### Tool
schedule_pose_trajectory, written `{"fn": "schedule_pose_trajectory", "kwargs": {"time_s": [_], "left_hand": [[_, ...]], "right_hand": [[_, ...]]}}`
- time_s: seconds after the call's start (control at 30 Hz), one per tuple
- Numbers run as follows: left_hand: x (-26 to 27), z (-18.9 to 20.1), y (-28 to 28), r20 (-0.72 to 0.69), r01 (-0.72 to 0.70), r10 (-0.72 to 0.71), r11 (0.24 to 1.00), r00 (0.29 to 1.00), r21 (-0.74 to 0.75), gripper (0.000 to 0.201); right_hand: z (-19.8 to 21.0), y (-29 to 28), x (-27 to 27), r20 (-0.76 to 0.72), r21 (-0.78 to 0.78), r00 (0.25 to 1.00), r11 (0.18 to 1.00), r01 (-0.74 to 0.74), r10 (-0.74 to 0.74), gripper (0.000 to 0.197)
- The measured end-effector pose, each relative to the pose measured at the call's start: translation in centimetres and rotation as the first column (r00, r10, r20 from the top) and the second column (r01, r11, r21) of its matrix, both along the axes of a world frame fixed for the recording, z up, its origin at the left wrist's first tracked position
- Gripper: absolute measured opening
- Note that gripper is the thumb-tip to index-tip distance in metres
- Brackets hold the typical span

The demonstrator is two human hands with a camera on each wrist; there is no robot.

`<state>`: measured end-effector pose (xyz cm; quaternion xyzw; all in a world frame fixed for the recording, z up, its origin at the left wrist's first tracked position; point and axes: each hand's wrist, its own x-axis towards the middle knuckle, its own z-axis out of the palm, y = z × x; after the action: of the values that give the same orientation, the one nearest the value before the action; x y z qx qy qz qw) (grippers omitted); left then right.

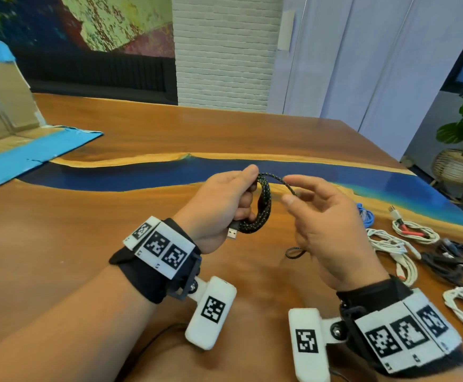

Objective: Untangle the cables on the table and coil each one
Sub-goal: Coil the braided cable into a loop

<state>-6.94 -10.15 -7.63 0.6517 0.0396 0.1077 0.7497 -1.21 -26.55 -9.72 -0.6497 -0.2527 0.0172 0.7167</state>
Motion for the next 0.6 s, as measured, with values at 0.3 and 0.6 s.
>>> {"fn": "schedule_pose_trajectory", "kwargs": {"time_s": [0.3, 0.6], "left_hand": [[-0.5, 0.0, -0.8, 0.015, 0.245, -0.25, 0.933, 0.968, -0.262, 0.039], [0.0, -0.4, -1.0, 0.06, 0.087, -0.081, 0.99, 0.995, -0.108, 0.037]], "right_hand": [[-0.9, -0.4, 1.3, 0.001, -0.018, 0.998, 0.998, 0.065, -0.065, 0.015], [-0.4, 0.8, -0.4, -0.363, 0.25, 0.893, 0.951, -0.183, 0.267, 0.03]]}}
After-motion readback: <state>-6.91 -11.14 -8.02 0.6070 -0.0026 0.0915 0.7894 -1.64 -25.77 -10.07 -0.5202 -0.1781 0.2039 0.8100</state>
